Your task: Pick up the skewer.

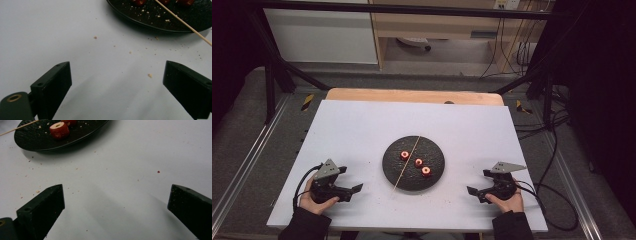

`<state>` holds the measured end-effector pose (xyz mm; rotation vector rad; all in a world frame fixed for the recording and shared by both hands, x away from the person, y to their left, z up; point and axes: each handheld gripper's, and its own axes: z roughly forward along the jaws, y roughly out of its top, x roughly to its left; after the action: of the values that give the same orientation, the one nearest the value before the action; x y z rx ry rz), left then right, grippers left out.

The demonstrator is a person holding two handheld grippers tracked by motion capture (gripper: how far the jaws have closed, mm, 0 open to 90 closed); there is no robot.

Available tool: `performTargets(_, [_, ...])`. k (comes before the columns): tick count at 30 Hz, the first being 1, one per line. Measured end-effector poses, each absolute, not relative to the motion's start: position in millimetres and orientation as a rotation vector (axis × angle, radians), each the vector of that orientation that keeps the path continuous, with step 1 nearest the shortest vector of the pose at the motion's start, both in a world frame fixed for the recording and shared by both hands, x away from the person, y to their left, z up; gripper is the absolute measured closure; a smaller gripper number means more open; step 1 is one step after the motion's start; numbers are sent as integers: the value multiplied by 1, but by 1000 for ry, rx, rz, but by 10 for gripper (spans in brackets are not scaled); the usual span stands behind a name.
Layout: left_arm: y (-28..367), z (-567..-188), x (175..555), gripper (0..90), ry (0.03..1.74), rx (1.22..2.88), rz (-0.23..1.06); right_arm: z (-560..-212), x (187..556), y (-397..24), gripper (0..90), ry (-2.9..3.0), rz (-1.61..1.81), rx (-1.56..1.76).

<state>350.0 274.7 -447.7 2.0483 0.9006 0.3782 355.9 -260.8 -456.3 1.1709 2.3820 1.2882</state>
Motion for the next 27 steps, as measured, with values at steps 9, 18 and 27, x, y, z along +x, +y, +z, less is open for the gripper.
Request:
performTargets(9, [270, -447, 349, 79, 888, 2059, 374, -456, 356, -262, 14, 2374, 1300, 1168])
performTargets(18, [261, -446, 348, 74, 875, 2081, 364, -456, 356, -261, 14, 2377, 1304, 1173])
performTargets(27, [253, -444, 347, 75, 873, 2091, 362, -456, 356, -261, 14, 2374, 1303, 1177])
